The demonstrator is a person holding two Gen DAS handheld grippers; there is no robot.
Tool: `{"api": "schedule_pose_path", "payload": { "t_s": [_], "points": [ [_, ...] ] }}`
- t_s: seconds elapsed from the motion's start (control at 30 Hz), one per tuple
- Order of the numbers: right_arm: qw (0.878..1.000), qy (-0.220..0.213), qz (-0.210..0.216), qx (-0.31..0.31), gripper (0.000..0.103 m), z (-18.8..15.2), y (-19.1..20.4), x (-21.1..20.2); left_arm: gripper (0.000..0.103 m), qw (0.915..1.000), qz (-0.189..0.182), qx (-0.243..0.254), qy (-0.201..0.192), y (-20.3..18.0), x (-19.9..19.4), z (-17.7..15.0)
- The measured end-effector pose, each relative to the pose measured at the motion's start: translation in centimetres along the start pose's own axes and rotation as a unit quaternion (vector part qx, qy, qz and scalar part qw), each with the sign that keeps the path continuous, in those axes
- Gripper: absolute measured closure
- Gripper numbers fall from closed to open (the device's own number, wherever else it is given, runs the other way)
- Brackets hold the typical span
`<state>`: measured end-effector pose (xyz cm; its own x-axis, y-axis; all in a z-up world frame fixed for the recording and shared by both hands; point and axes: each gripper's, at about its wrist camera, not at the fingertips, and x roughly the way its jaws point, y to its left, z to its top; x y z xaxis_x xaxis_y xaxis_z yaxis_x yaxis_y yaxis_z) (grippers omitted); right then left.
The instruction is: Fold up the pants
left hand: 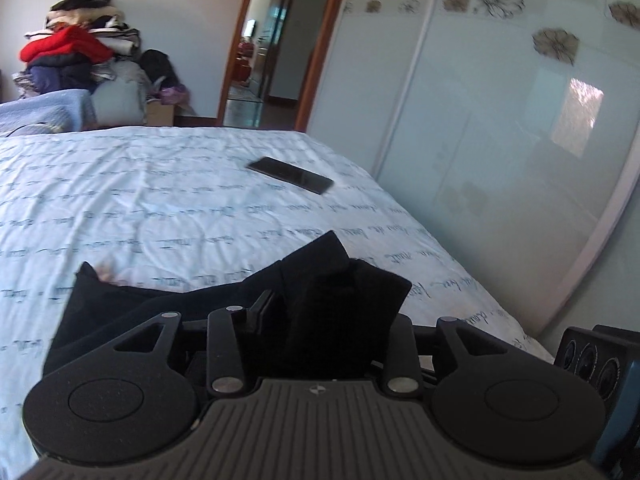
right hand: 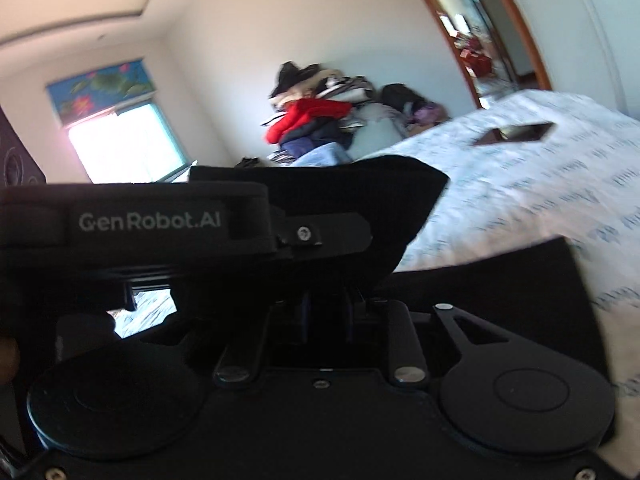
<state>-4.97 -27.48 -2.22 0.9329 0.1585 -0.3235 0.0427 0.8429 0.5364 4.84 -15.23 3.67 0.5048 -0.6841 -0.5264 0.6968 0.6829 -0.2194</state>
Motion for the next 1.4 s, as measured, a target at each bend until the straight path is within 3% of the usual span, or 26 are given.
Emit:
{"api": "schedule_pose_path", "payload": {
  "t_s": [0.2, 0.3, 0.33, 0.4, 0.5, 0.6, 0.7, 0.77, 0.83, 0.93, 1.0, 1.13, 1.17, 1.3, 1.4],
  "points": [
    [0.999, -0.005, -0.028, 0.042, 0.083, 0.0, -3.4, -1.0, 0.062, 0.9995, -0.020, 0.019, 0.014, -3.0, 3.6, -0.7],
    [0.996, 0.008, -0.029, 0.081, 0.083, 0.0, -5.4, -0.8, 0.057, 0.9993, -0.026, 0.019, 0.020, -3.8, 5.3, -1.1],
    [0.994, 0.016, -0.031, 0.106, 0.081, 0.0, -6.2, -0.7, 0.054, 0.9992, -0.029, 0.015, 0.023, -3.9, 5.9, -1.3],
    [0.988, 0.034, -0.034, 0.148, 0.066, -0.2, -7.7, -0.6, 0.051, 0.9989, -0.031, 0.007, 0.035, -3.8, 6.9, -1.6],
    [0.984, 0.038, -0.019, 0.174, 0.066, -1.0, -9.1, -2.0, 0.046, 0.9974, -0.045, -0.011, 0.055, -3.4, 7.0, -1.7],
    [0.984, 0.024, -0.030, 0.174, 0.066, -1.3, -10.6, -4.8, 0.037, 0.9927, -0.093, -0.028, 0.071, -2.5, 5.6, -1.5],
    [0.981, -0.020, -0.084, 0.173, 0.064, -0.1, -11.7, -7.3, 0.026, 0.9820, -0.155, -0.075, 0.077, -0.9, 3.7, -1.4],
    [0.984, -0.035, -0.087, 0.155, 0.063, 1.1, -11.8, -7.5, 0.022, 0.9797, -0.162, -0.099, 0.065, 0.3, 2.5, -1.0],
    [0.987, -0.034, -0.073, 0.138, 0.061, 2.3, -11.5, -6.6, 0.022, 0.9865, -0.118, -0.103, 0.048, 1.5, 1.8, -0.3],
    [0.992, -0.010, -0.042, 0.117, 0.044, 3.9, -11.1, -3.6, 0.022, 0.9954, -0.004, -0.087, 0.039, 3.4, 1.9, 1.0],
    [0.993, 0.017, -0.034, 0.110, 0.043, 4.7, -11.4, -1.2, 0.022, 0.9944, 0.057, -0.068, 0.058, 5.0, 2.7, 1.8],
    [0.991, 0.059, -0.018, 0.115, 0.044, 5.3, -12.0, 2.6, 0.022, 0.9870, 0.112, -0.072, 0.090, 8.5, 4.3, 2.0],
    [0.991, 0.070, -0.012, 0.116, 0.047, 5.2, -12.0, 3.2, 0.022, 0.9855, 0.119, -0.080, 0.091, 9.3, 4.6, 1.9],
    [0.993, 0.096, -0.023, 0.068, 0.088, 4.9, -11.0, 4.7, 0.022, 0.9764, 0.168, -0.090, 0.101, 11.7, 5.7, 0.9],
    [0.996, 0.076, -0.029, 0.022, 0.090, 5.9, -10.3, 4.7, 0.022, 0.9684, 0.195, -0.122, 0.096, 13.2, 6.3, 0.4]
  ]
}}
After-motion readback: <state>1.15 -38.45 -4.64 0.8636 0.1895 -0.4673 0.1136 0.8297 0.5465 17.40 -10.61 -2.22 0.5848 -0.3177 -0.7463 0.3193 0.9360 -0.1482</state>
